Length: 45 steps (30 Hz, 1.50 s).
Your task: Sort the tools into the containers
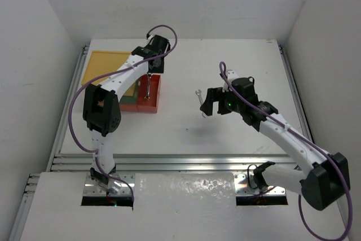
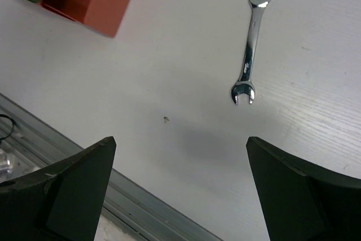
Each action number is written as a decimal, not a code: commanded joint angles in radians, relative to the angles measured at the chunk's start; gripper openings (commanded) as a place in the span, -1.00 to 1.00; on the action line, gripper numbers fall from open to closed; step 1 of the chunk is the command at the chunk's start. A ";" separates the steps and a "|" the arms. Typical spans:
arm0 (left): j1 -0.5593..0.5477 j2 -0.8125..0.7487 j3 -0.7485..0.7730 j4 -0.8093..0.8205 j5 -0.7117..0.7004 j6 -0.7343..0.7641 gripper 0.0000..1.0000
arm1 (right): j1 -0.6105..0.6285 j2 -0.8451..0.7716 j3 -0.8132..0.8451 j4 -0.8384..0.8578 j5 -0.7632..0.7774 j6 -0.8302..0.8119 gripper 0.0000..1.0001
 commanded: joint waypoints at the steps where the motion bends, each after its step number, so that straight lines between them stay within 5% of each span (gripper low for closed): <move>1: 0.001 -0.052 0.042 -0.016 0.010 0.002 0.34 | -0.007 0.107 0.033 0.039 0.000 -0.026 0.98; 6: -0.025 -0.193 -0.012 0.007 0.113 -0.050 0.46 | -0.008 0.462 0.221 0.002 0.121 -0.077 0.89; 13: -0.080 -0.541 -0.226 0.113 0.211 -0.136 0.58 | 0.012 0.827 0.536 -0.107 0.234 -0.138 0.43; 18: -0.082 -0.735 -0.381 0.185 0.245 -0.151 0.64 | 0.016 0.971 0.615 -0.165 0.271 -0.132 0.10; 22: -0.080 -0.856 -0.444 0.190 0.257 -0.150 0.66 | 0.016 1.077 0.639 -0.225 0.232 -0.122 -0.46; 24: -0.080 -0.894 -0.489 0.196 0.257 -0.151 0.67 | 0.024 1.105 0.648 -0.244 0.260 -0.122 -1.00; 25: -0.080 -0.934 -0.506 0.203 0.256 -0.154 0.70 | 0.032 1.117 0.647 -0.244 0.272 -0.123 -1.00; 31: -0.080 -1.063 -0.765 0.427 0.396 -0.217 0.78 | 0.049 0.930 0.532 -0.138 0.203 -0.099 -1.00; 36: -0.082 -1.111 -0.998 0.683 0.556 -0.371 0.78 | 0.052 0.540 0.288 0.077 0.033 -0.059 -1.00; 40: -0.100 -1.085 -1.145 1.037 0.681 -0.499 0.77 | 0.072 0.369 0.170 0.219 -0.082 -0.039 -1.00; 45: -0.180 -0.946 -1.156 1.220 0.716 -0.553 0.67 | 0.140 0.222 0.075 0.333 -0.167 -0.005 -1.00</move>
